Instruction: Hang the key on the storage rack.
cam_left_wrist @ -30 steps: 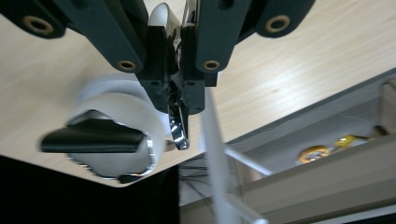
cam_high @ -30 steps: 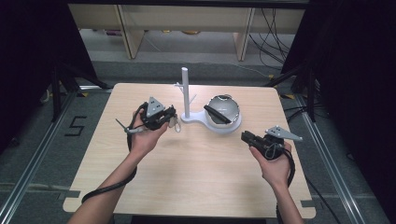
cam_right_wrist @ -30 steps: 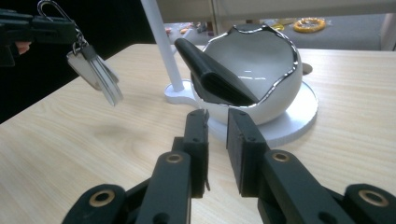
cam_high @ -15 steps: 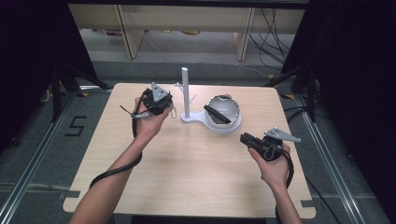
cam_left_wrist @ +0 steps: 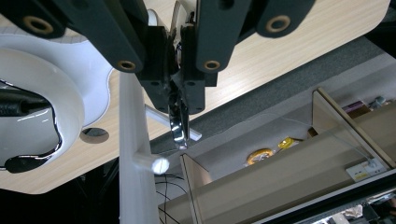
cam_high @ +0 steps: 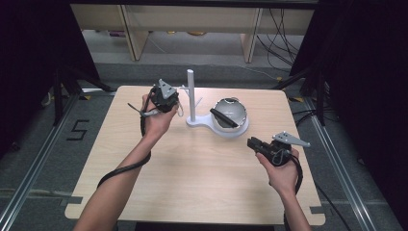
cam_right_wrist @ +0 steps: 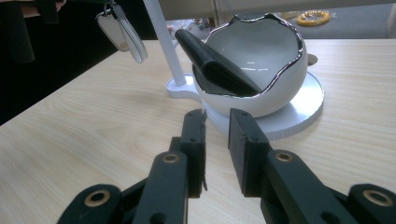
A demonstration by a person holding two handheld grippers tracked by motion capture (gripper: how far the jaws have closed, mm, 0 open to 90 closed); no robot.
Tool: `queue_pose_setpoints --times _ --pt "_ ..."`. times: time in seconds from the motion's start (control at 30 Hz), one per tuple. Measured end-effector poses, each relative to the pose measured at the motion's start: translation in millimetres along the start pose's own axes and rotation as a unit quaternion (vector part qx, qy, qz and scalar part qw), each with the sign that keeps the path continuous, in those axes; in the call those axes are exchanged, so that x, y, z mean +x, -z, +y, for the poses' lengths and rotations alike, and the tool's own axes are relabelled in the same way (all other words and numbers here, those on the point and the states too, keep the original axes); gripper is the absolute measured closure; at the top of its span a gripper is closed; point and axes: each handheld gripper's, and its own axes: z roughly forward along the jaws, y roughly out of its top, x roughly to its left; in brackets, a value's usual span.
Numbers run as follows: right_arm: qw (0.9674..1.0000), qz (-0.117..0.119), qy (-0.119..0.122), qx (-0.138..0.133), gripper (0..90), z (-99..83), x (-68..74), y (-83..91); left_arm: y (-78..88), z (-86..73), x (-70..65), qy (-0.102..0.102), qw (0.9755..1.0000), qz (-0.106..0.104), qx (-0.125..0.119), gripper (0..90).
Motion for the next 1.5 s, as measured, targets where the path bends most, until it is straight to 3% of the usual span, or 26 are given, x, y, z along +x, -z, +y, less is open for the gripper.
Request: queue_pose_setpoints --times 0.13,0.17,0.3,0.33,0.37,0.47,0.97,1.03,1.17,1.23,1.47,1.5 --pt "1.0000 0.002 -0.002 0.004 76.8 -1.0 -0.5 -0.7 1.4 4.9 -0.9 -0.002 1.0000 0.002 -0.005 84.2" --pt "1.0000 0.000 0.009 0.000 76.8 -1.8 -1.6 -1.7 1.3 6.1 -1.0 -0.003 1.0000 0.002 -0.006 84.2" --pt "0.9999 0.007 -0.004 0.008 76.8 -1.7 1.2 -1.9 0.3 8.9 -1.1 -0.009 0.9999 0.009 -0.006 84.2" --pt "0.9996 0.010 -0.023 0.012 76.7 -2.1 3.8 -1.8 0.1 9.2 -1.5 -0.010 0.9999 0.011 -0.007 84.2" --pt "0.9999 0.008 -0.007 0.009 76.7 -2.0 1.1 -2.5 -0.1 9.4 -2.4 -0.011 0.9999 0.012 -0.007 84.2" --pt "0.9999 0.006 -0.004 0.009 76.6 -2.5 0.1 -3.0 -0.7 9.9 -4.5 -0.018 0.9997 0.015 -0.005 84.2" --pt "0.9998 0.011 -0.014 0.013 76.5 -4.1 0.2 -5.2 -1.6 14.4 -16.7 -0.050 0.9981 0.035 -0.004 83.8" --pt "0.9999 0.007 -0.006 0.012 76.5 -4.2 -0.6 -5.1 -1.5 14.0 -18.4 -0.052 0.9979 0.037 -0.004 83.5" --pt "0.9999 0.007 0.003 0.013 76.4 -5.0 -1.6 -6.2 -1.7 11.9 -20.5 -0.061 0.9974 0.037 -0.003 81.9" --pt "0.9998 0.009 -0.009 0.018 76.4 -4.7 -0.1 -5.8 -1.0 10.5 -21.0 -0.066 0.9971 0.039 -0.003 80.6" --pt "0.9996 0.014 -0.013 0.019 76.0 -6.8 1.0 -9.3 1.8 12.4 -20.7 -0.076 0.9963 0.034 -0.019 79.7" --pt "0.9998 0.008 -0.005 0.018 75.9 -6.8 0.1 -9.2 2.8 12.9 -21.9 -0.081 0.9960 0.034 -0.018 79.6"
